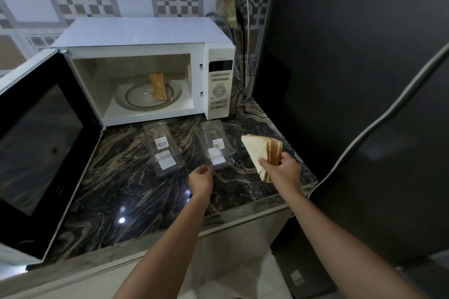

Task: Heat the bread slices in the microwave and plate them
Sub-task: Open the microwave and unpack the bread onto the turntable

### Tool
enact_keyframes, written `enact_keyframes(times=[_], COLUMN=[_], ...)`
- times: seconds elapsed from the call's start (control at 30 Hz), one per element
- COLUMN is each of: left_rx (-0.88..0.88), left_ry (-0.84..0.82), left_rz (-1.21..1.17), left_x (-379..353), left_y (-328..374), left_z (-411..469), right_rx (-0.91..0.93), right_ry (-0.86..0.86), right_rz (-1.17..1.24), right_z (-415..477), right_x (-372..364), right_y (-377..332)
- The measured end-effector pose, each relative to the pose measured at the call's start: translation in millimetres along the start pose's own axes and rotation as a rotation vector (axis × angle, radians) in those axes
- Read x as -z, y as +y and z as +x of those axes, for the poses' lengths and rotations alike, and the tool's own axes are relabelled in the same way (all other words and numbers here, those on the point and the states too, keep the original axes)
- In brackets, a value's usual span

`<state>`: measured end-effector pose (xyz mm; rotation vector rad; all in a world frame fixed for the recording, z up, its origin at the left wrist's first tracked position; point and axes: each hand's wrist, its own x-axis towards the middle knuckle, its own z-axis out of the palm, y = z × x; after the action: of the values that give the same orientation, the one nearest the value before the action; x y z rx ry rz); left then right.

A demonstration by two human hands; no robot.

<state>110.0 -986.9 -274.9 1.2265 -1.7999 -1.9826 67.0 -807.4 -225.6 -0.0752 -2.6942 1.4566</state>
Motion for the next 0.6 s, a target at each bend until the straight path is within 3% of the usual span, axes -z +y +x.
enact_keyframes(times=[0.23, 0.4, 0.5, 0.6], left_rx=[-0.226, -0.545, -0.647, -0.675], left_ry=[-0.078, -0.177, -0.214, -0.146], left_rz=[0.282, 0.695, 0.865, 1.112], left_x=[21.2, 58.2, 88.0, 120.5], left_y=[-3.9, -27.0, -42.5, -47.7], left_z=[-20.4, -21.8, -16.6, -12.9], right_rx=[0.044, 0.133, 0.197, 0.235], right_ry=[0.127, 0.116, 0.087, 0.029], right_rz=[0.042, 0.037, 0.06, 0.067], right_z=[-1.1, -4.5, -5.4, -10.4], right_x=[3.2, -11.4, -32.9, -57.5], right_y=[-25.0, -57.5, -76.7, -100.1])
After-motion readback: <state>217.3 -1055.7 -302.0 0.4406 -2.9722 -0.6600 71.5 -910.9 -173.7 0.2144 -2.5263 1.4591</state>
